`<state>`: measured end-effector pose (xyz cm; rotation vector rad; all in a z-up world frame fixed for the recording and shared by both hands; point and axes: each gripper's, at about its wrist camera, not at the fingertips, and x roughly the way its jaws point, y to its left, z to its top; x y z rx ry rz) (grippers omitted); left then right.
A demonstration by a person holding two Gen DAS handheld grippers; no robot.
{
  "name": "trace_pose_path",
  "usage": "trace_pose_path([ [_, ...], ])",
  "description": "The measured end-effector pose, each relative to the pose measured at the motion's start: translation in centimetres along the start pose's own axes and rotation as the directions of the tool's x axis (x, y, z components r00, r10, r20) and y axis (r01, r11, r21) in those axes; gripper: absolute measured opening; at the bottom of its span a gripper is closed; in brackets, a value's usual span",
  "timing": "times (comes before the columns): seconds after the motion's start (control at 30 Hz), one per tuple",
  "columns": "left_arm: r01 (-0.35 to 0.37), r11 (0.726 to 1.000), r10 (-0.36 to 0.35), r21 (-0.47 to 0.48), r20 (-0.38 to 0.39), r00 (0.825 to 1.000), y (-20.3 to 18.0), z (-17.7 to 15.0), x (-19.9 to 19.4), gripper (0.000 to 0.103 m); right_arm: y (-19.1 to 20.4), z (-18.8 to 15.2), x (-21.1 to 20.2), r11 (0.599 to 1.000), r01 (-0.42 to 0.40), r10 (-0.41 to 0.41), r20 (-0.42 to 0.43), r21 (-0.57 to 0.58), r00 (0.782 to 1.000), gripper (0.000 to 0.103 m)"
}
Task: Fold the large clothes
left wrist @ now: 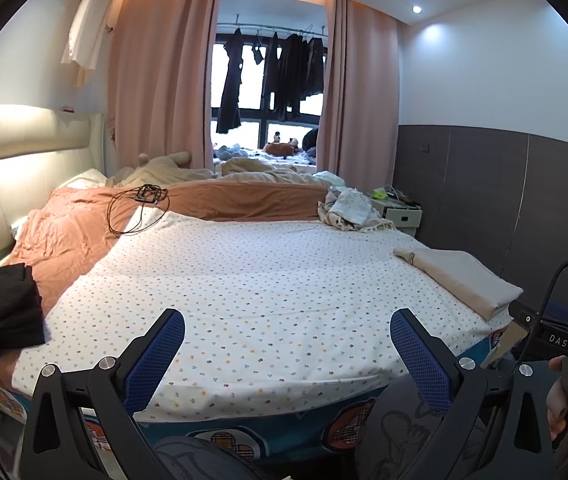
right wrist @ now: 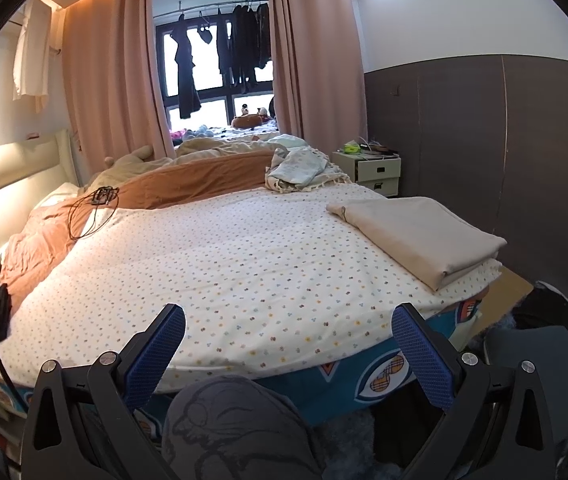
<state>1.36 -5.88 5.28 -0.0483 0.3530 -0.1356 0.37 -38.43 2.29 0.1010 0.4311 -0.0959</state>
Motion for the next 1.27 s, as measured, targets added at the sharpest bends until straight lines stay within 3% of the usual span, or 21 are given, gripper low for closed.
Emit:
trace_pose_path([
  [1.27,-0.036,0.999,0.036,-0.001,-0.014,0.999,-1.6,-0.3,-0.9,0.103,-1.7,-0.5,0.2,1.000,-0.004,0.004,-0.013,0.023,1.000,0.103],
])
